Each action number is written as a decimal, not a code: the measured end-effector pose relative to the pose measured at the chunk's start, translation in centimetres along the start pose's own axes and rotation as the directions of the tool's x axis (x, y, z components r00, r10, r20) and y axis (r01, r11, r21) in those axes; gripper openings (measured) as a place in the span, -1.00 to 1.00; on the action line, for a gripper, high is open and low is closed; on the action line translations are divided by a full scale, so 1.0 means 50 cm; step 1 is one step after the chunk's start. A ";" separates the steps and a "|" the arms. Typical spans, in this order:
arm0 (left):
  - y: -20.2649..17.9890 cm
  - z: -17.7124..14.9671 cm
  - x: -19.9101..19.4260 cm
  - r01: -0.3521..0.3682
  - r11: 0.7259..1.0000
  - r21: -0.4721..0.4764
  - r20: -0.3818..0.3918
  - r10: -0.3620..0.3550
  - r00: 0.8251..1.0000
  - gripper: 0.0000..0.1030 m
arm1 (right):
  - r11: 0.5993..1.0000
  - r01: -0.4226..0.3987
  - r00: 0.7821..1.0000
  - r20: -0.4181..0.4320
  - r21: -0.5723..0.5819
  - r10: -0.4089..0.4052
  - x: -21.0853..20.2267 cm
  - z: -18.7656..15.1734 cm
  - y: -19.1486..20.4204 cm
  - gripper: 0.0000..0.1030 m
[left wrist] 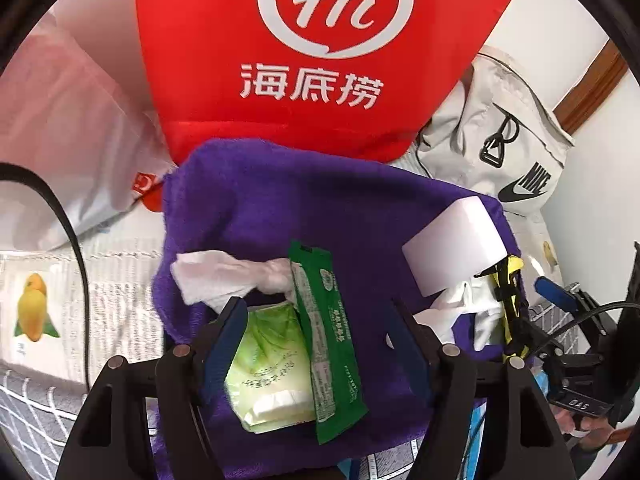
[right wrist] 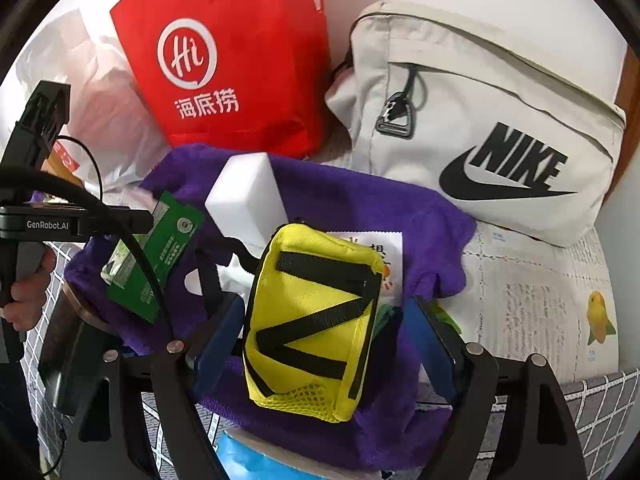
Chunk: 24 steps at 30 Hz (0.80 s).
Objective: Organize soft objects
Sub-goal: 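Open the left tool over the towel while the right tool releases the yellow bag beside it, then move the right tool to the black strap and close on it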
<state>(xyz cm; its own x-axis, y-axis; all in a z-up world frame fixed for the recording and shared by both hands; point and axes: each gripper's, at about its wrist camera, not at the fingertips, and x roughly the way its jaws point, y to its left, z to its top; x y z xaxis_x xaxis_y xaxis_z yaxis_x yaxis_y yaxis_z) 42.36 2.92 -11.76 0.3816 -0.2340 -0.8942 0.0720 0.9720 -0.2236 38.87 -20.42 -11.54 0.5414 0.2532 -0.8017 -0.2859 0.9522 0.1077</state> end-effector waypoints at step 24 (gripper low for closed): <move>-0.010 -0.195 -0.202 -0.022 0.997 0.069 0.064 0.018 0.998 0.35 | 0.978 -0.081 0.988 0.115 -0.193 0.104 -0.243 -0.199 0.181 0.44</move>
<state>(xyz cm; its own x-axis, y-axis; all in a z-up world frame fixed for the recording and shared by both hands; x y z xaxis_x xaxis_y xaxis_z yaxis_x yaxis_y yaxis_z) 29.48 4.57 -6.41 0.4406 -0.2150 -0.8716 0.1266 0.9761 -0.1767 21.86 -16.57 -6.66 0.5959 0.3690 -0.7132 -0.4758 0.8778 0.0566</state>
